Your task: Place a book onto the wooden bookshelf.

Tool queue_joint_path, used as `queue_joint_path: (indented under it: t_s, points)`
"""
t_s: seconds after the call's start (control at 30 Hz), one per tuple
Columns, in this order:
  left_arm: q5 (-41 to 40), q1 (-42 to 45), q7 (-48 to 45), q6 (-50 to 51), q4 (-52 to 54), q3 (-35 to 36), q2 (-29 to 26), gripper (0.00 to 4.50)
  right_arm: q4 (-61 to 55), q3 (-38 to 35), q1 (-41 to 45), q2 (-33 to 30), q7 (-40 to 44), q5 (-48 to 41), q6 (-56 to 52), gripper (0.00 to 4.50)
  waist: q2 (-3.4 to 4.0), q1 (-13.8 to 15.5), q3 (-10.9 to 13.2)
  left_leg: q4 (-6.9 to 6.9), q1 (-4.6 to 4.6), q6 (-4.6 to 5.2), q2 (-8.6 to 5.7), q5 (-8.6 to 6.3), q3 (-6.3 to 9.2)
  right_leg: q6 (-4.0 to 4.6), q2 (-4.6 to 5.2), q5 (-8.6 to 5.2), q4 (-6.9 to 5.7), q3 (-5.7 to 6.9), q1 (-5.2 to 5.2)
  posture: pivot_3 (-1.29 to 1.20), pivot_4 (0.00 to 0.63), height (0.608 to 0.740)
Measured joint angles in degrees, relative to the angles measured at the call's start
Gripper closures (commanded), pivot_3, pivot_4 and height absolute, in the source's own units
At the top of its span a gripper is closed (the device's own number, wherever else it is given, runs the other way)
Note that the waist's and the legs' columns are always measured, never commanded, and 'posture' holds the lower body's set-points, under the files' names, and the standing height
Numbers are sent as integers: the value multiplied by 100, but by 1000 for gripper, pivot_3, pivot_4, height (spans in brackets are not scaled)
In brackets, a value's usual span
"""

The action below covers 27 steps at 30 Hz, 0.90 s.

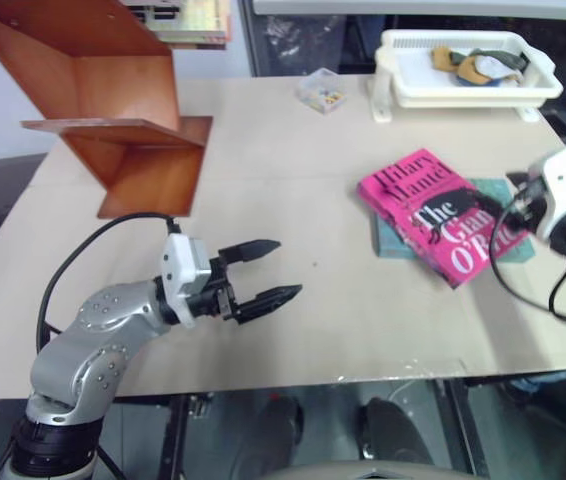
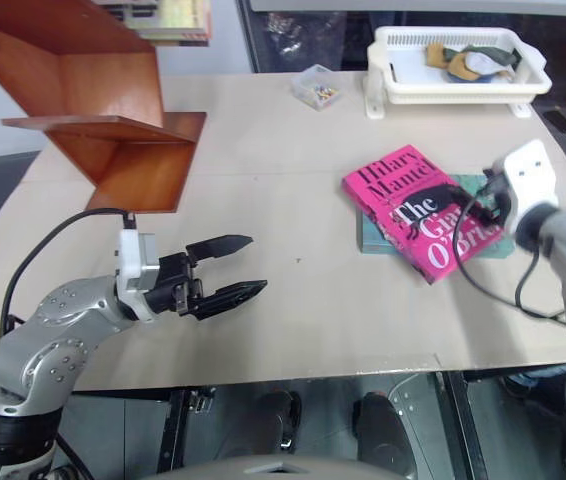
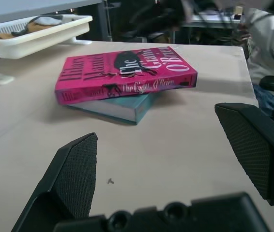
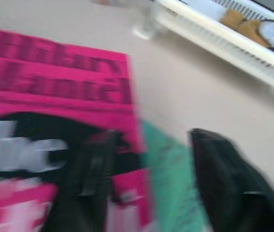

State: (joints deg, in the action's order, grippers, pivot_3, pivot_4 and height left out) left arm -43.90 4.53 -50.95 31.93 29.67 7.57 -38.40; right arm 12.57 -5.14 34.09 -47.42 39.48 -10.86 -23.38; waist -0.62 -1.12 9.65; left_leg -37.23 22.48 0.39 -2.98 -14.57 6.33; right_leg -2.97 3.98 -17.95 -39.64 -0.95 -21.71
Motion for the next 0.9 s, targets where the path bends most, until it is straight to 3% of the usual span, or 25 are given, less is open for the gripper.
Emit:
queue_joint_path:
  t_s: [0.1, 0.43, 0.6, 0.9]
  points:
    - [0, -23, 47, -2, 58, -31, 10, 0, 1082, 462, 540, 27, 292, 404, 542, 4460, 1, -9, 1, 1, 5, -13, 3, 7, -6, 0, 3, 0, 11, -1, -1, 0, 150, 740]
    - [-16, -163, 429, -11, 540, 3, 27, 0, 4383, 1418, 2308, 358, 796, 1652, 2312, 4460, 5, -90, 9, -1, 9, -11, 1, 6, -14, -1, 6, 1, 18, -14, -2, 0, 150, 740]
    - [-19, -335, 536, -11, 605, 119, 23, 0, 4885, 1549, 2469, 464, 1209, 1884, 2707, 4460, 5, -112, 9, -1, 9, -11, 2, 6, -15, -1, 6, 2, 18, -16, -2, 0, 150, 740]
    - [-63, -401, 642, -10, 741, 152, 6, 0, 4784, 1527, 2526, 699, 1593, 1896, 2794, 4460, 6, -132, 9, -4, 0, -12, 6, 6, -18, 0, 6, 3, 8, -24, -2, 0, 150, 740]
